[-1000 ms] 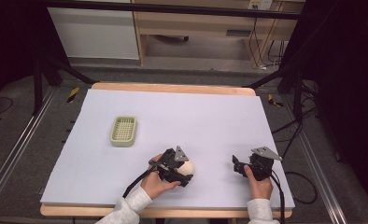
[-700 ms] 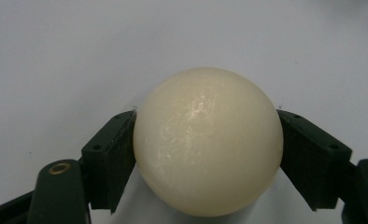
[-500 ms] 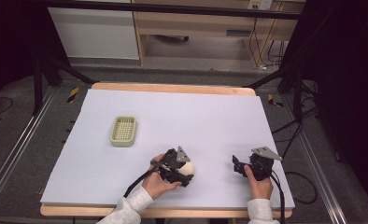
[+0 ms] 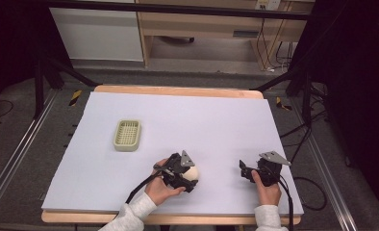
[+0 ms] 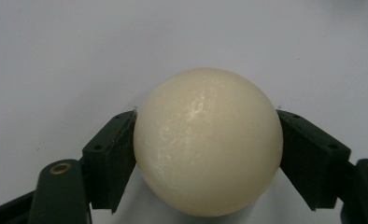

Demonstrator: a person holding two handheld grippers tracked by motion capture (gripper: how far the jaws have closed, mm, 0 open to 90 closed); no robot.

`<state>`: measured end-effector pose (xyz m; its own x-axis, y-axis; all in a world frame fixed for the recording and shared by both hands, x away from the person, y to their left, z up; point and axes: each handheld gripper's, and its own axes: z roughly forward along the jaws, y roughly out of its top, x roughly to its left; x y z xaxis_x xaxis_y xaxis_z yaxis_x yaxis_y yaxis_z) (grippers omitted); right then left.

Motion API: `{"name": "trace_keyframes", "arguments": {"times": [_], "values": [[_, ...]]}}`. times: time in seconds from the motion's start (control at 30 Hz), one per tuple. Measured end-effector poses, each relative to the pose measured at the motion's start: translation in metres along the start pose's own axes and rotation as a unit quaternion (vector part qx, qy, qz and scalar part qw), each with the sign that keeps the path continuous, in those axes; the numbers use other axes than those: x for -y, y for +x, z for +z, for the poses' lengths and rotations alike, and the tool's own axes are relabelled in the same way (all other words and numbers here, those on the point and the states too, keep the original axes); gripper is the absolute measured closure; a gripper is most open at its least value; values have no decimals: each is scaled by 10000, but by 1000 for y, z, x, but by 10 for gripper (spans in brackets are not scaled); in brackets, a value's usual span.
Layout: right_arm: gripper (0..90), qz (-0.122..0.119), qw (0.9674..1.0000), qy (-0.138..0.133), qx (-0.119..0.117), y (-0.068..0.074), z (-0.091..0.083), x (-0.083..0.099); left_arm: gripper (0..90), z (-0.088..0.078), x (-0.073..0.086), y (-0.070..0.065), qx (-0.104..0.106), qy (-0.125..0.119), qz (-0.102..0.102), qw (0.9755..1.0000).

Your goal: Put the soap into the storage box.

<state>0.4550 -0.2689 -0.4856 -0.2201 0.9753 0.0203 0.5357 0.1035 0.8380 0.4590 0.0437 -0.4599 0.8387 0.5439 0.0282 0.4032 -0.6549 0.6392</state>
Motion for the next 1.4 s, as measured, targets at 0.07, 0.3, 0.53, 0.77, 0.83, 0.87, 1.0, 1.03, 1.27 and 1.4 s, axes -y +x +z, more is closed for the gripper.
{"name": "trace_keyframes", "arguments": {"times": [0.07, 0.3, 0.53, 0.77, 0.83, 0.87, 1.0, 1.03, 1.27, 1.4], "values": [[42, -1, 10000, -4, 3, 0, 0, 0, 242, -2, 0, 0, 14, -38, -24, 10000], [42, 3, 10000, -11, -2, 0, 0, 0, 242, -10, 1, 3, 26, -39, -16, 10000], [42, 4, 10000, -12, -7, 0, 0, 0, 242, -19, 3, 8, -2, -121, -101, 9999], [42, -3, 10000, -14, -5, 0, 0, 0, 242, -28, 5, 15, -50, -167, -149, 9997], [42, 2, 10000, -13, -7, 0, 0, 0, 242, -31, 6, 17, -72, -162, -158, 9997], [42, 2, 10000, -13, -7, 0, 0, 0, 242, -31, 6, 17, -72, -162, -158, 9997], [42, 6, 10000, -10, -11, 0, 0, 0, 242, -36, 8, 21, -93, -186, -209, 9996], [42, 3, 10000, -14, -13, 0, 0, 0, 242, -37, 8, 22, -115, -188, -215, 9995], [42, 2, 10000, -13, -7, 0, 0, 0, 242, -43, 11, 28, -145, -214, -279, 9993], [42, 3, 10000, -9, -10, 0, 0, 0, 242, -45, 13, 31, -187, -238, -318, 9990]]}}
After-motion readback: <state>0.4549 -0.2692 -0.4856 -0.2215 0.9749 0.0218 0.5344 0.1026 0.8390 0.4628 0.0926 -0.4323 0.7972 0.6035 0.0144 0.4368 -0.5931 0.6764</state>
